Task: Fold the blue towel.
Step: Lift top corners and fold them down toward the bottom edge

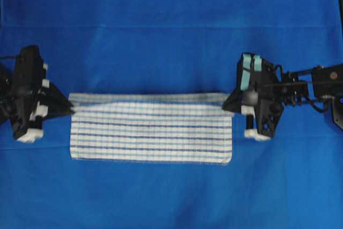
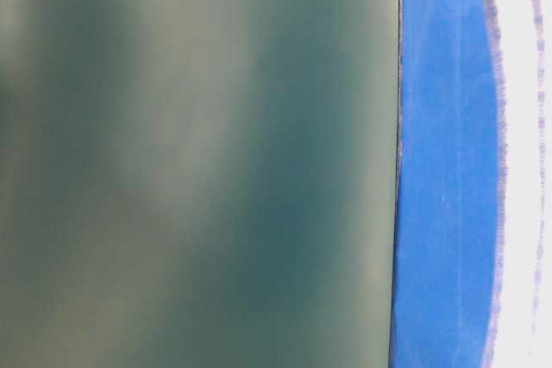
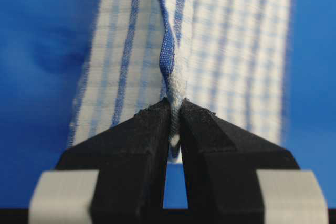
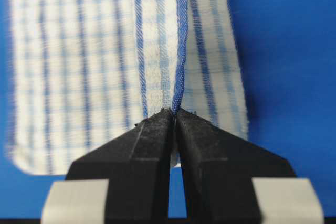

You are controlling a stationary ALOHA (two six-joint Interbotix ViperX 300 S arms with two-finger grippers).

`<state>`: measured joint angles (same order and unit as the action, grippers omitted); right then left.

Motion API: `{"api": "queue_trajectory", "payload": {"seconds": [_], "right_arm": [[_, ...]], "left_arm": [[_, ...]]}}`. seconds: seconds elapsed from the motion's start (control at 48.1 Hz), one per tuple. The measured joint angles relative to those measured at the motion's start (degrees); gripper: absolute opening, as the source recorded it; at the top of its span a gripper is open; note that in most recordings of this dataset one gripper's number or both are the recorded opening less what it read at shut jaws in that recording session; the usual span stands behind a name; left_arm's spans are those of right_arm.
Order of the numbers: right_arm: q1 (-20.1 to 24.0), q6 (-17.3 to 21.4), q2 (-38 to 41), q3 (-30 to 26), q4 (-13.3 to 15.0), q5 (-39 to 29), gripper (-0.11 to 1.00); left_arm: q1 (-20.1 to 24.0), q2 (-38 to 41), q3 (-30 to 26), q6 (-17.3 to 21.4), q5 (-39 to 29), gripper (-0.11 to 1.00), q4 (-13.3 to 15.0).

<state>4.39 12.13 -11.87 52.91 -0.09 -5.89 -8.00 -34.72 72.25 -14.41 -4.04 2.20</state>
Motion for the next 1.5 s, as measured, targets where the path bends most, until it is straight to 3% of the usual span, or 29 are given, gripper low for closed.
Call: {"api": "queue_trajectory", "payload": {"seconds": [0.208, 0.624, 0.707, 0.811, 0.853, 0.998, 1.061, 1.268, 1.497], "right_arm": [[5.2, 3.2, 0.0, -0.2, -0.1, -0.1, 0.05], [5.8, 4.7, 0.8, -0.3, -0.1, 0.0, 0.05], [5.9, 4.7, 1.1, -0.5, -0.1, 0.0, 0.05], [6.1, 4.7, 1.6, -1.1, -0.1, 0.0, 0.06], [6.2, 4.7, 1.8, -1.3, 0.0, 0.0, 0.10], [7.2, 5.6, 2.2, -2.0, -0.1, 0.0, 0.53], [7.6, 6.0, 2.2, -2.1, -0.1, 0.0, 0.66], [6.2, 6.0, 2.2, -2.1, -0.1, 0.0, 0.61], [0.4, 5.9, 2.2, -2.1, 1.1, -0.1, 0.61]], "left_arm": [[-4.5, 0.7, 0.1, -2.4, 1.1, 0.03, 0.0], [-5.5, 6.9, -1.6, -4.4, 3.1, 0.04, 0.0], [-5.6, 8.0, -1.9, -4.4, 3.1, 0.10, 0.0], [-5.6, 8.2, -1.9, -4.6, 3.1, 0.25, 0.0], [-5.6, 8.1, -1.9, -4.6, 3.2, 0.33, -0.1], [-7.1, 7.7, -2.0, -5.5, 3.1, 0.54, 0.0], [-8.1, 7.4, -2.2, -5.7, 3.1, 0.58, 0.0], [-8.2, 5.9, -2.3, -5.4, 2.9, 0.59, 0.0], [-3.4, 4.6, -2.3, -5.0, 2.4, 0.59, -0.2]]}}
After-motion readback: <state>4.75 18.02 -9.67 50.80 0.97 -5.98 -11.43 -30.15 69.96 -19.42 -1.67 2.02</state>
